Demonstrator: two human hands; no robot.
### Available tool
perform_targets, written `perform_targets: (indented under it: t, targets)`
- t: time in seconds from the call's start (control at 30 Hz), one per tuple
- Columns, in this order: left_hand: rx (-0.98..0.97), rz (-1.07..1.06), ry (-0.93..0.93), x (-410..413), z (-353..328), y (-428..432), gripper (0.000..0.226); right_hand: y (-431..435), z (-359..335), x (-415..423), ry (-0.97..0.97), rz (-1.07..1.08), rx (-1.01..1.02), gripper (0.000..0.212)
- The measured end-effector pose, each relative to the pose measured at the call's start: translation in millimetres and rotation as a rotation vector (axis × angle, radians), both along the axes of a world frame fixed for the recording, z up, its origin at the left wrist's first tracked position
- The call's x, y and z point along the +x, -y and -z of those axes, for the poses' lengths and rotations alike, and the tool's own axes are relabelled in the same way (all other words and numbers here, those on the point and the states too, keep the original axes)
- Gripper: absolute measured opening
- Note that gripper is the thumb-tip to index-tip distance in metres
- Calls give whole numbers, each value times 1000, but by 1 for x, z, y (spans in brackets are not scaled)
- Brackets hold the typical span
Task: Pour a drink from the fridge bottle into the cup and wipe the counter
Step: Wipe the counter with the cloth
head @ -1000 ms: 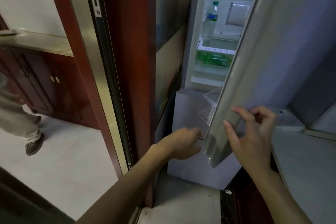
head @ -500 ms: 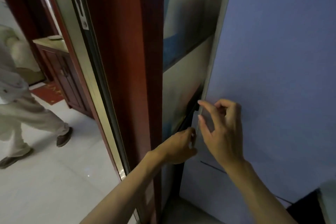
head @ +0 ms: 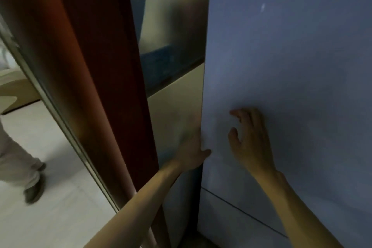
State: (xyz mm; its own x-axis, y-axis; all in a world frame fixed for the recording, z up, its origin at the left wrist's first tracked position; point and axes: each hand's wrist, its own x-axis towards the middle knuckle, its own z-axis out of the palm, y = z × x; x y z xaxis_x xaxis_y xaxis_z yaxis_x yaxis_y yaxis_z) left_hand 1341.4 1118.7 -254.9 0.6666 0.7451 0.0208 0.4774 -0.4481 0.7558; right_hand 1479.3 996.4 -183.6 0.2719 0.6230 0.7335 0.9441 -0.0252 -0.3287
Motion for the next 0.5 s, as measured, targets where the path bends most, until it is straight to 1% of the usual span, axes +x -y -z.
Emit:
perform_targets:
  t: [0.1, 0.2, 0.33, 0.43, 0.5]
  targets:
    - [-1, 14, -4, 9, -11, 3, 79, -14, 7, 15, -12, -10, -23, 39]
    - [-25, 46, -60, 15, -28, 12, 79, -21, 16, 33, -29, -14, -74, 37]
    - [-69, 63, -121, 25, -39, 19, 77, -20, 25, 44, 42, 18, -144, 39]
    - [-134, 85, -163, 24, -43, 22, 59, -21, 25, 41, -48, -7, -128, 36]
    - [-115, 108, -234, 21, -47, 25, 44, -19, 25, 40, -119, -29, -140, 33]
